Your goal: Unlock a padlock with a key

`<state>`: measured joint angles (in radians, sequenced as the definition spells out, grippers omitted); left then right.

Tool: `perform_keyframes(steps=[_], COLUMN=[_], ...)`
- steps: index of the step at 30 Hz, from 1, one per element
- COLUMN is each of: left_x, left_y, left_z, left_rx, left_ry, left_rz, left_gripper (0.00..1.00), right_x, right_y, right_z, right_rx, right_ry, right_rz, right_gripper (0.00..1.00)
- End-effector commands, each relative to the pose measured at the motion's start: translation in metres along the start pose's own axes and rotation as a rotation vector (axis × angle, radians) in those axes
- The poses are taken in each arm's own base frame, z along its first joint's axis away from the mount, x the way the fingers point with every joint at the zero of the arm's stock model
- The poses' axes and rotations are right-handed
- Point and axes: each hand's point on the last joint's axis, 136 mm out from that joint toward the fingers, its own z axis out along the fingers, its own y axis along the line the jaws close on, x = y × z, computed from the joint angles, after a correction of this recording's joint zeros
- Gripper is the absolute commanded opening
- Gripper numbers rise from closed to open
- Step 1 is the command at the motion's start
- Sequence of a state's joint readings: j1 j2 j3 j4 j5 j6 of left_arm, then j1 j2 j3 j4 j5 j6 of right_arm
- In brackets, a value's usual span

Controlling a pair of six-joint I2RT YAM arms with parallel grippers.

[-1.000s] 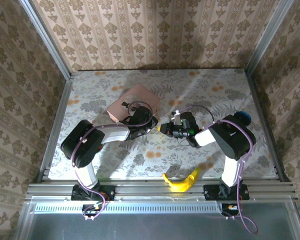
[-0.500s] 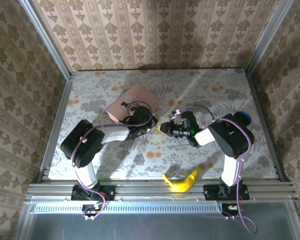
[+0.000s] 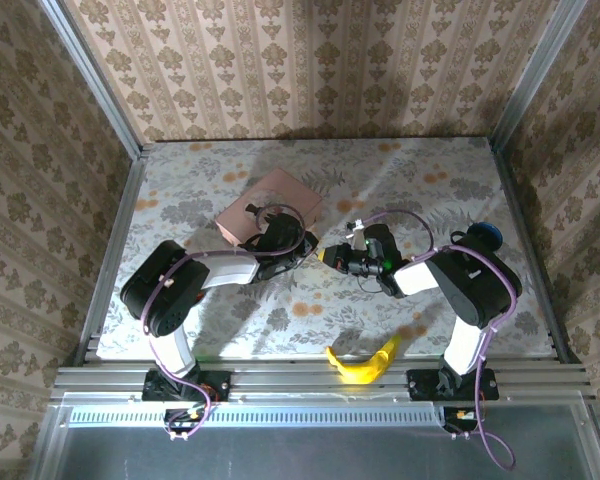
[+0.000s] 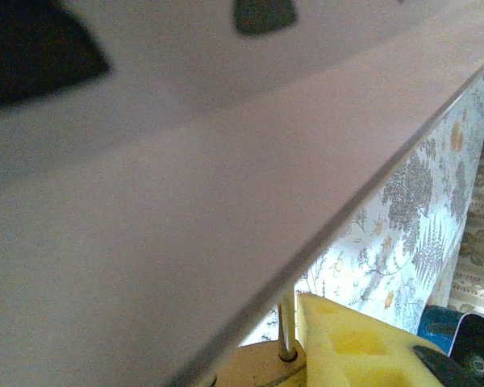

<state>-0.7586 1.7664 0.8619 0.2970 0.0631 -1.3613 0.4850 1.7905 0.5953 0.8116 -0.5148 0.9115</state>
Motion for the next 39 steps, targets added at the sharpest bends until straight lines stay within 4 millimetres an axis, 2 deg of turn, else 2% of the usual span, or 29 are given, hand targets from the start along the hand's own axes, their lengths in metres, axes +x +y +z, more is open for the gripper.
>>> perform_keyframes(steps=[1, 12, 18, 23, 39], left_x=[0.066, 0.064, 0.066, 0.067, 0.070], left_y=[0.031, 0.035, 0.042, 0.044, 0.044], left_z=[0.000, 0.001, 0.000, 0.000, 0.002], left_rx=[-0.079, -0.090, -0.114, -0.119, -0.119], left_ry=[0.271, 0.270, 0.275, 0.277, 0.295], left_rz=[-0.112, -0.128, -0.123, -0.126, -0.118], left_gripper=[0.00, 0.00, 0.00, 0.00, 0.00], right_x=[-0.011, -0.002, 0.001, 0.010, 0.002], right_y=[0.025, 0.020, 0.007, 0.006, 0.009], right_z=[-0.005, -0.012, -0.023, -0.030, -0.007], right_rx=[-0.075, -0.067, 0.031, 0.072, 0.026], right_ry=[-0.061, -0.050, -0.070, -0.056, -0.048], right_rz=[-0.068, -0.068, -0.040, -0.052, -0.051], right_gripper=[0.00, 0.00, 0.00, 0.00, 0.00])
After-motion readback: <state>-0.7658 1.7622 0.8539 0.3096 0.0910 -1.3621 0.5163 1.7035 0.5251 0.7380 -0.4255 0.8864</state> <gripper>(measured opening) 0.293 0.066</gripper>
